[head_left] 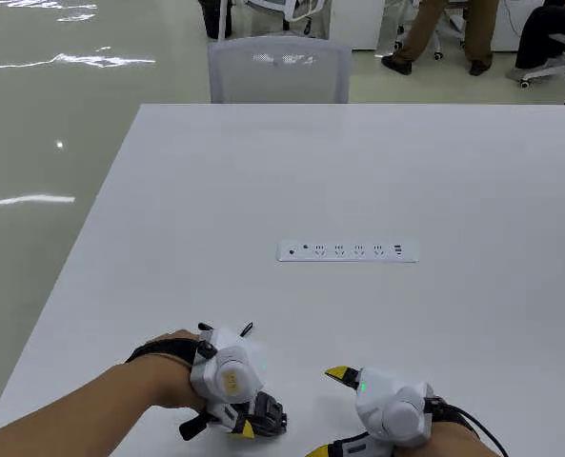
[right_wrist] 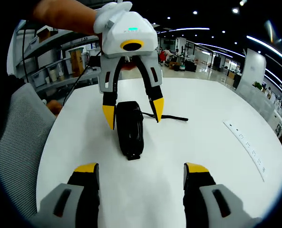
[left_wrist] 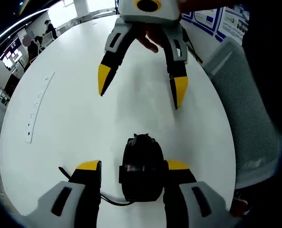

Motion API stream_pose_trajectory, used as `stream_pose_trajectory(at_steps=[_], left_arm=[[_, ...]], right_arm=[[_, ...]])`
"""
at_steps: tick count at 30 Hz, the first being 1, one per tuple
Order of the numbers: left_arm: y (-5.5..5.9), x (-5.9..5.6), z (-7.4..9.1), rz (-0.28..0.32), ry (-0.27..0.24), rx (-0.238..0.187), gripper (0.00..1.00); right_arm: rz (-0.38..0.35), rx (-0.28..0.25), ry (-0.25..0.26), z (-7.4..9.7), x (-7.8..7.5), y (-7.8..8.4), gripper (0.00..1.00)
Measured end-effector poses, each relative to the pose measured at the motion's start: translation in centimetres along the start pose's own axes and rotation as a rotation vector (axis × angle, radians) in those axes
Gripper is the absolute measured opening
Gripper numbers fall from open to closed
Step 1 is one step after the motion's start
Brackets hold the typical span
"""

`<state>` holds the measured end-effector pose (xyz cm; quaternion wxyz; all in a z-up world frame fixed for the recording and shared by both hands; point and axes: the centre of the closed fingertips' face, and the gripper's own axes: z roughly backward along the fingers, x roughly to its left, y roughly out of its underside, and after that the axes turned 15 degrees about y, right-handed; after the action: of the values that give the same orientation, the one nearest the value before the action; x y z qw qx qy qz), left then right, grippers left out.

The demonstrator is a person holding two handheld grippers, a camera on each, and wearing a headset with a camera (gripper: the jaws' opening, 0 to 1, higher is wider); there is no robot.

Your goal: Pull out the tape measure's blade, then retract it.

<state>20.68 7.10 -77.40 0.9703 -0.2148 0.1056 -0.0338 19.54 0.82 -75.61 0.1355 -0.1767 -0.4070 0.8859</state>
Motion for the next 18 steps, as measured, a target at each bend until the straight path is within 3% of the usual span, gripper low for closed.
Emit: stream_pose_trajectory(at_steps=[8,10,18], left_arm=[[0.3,-0.5,-0.9,0.038,0.024,0.004,0.45],[0.1,-0.5,-1.0,0.030,0.018,0.002,0.41],[0.1,-0.6,-1.2,0.012,0.008,0.003,0.39]], right_arm=[[0.006,0.003,-0.022,-1.4,0.7,-0.4,0.65],[0.004,0.011,-0.028,-1.8,1.0,-0.1,0.65],[-0.024,0.020,-0.032,-3.0,1.1,0.1,0.62]])
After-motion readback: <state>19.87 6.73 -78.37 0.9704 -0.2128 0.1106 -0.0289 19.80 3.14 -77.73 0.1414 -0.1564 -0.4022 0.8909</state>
